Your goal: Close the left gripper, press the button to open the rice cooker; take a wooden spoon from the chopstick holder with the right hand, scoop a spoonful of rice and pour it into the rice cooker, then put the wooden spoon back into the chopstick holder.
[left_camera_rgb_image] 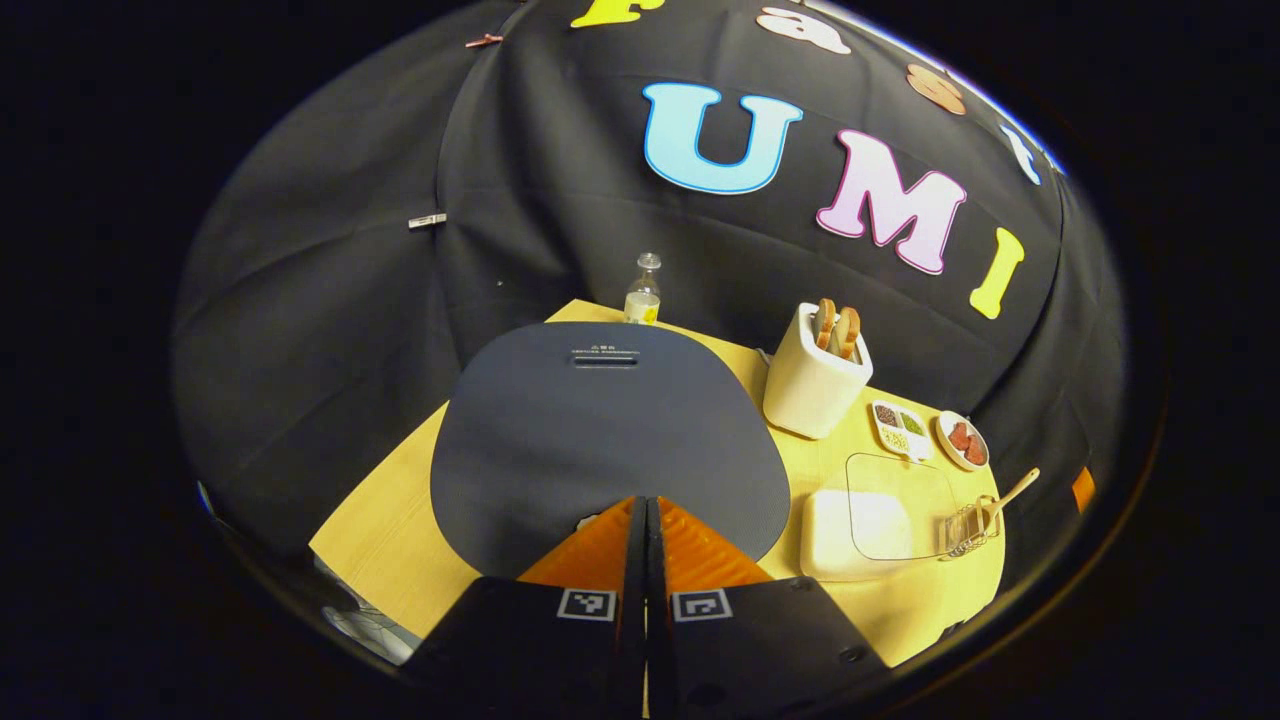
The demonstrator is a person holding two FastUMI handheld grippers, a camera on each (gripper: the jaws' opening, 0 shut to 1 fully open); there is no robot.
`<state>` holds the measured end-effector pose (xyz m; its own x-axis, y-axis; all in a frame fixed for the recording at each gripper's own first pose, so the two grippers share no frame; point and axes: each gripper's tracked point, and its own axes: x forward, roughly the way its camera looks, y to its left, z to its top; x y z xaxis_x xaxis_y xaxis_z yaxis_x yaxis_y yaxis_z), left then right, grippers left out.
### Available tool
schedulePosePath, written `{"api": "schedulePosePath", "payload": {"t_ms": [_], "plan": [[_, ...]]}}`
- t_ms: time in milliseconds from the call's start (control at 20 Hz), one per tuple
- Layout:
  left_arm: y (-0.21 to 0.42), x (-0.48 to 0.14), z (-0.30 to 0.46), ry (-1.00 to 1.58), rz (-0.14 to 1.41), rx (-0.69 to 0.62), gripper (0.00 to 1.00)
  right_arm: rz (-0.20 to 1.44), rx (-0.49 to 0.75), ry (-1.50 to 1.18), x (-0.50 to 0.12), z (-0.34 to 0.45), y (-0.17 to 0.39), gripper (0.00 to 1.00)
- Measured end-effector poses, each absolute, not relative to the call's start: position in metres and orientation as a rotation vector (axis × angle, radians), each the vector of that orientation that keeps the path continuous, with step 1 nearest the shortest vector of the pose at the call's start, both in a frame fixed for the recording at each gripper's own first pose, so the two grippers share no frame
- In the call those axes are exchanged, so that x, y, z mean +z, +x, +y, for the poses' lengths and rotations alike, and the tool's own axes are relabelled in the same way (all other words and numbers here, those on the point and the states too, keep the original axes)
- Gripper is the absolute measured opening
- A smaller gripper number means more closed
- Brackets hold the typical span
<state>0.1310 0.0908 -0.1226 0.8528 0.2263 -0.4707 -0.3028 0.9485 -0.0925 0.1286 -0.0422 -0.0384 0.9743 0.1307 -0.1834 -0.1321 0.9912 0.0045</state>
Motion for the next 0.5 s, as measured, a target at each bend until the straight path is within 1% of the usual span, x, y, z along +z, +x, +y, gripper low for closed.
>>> {"api": "schedulePosePath", "payload": {"t_ms": [50,100,150,350,400,500], "plan": [[0.130,-0.120,0.091,-0.155,0.479,0.291,0.07,0.181,0.134,-0.007,-0.037,-0.043,0.129,0.98],[0.128,-0.108,0.090,-0.145,0.448,0.307,0.07,0.173,0.129,-0.014,-0.035,-0.046,0.131,0.98],[0.129,-0.091,0.090,-0.124,0.395,0.322,0.07,0.161,0.114,-0.021,-0.033,-0.054,0.133,0.98],[0.128,0.014,0.084,0.023,0.143,0.370,0.07,0.169,0.102,-0.042,-0.037,-0.069,0.139,0.98],[0.126,0.038,0.078,0.041,0.086,0.369,0.08,0.168,0.100,-0.050,-0.035,-0.072,0.141,0.98],[0.121,0.062,0.057,0.044,0.024,0.343,0.10,0.152,0.090,-0.061,-0.029,-0.079,0.144,0.98]]}}
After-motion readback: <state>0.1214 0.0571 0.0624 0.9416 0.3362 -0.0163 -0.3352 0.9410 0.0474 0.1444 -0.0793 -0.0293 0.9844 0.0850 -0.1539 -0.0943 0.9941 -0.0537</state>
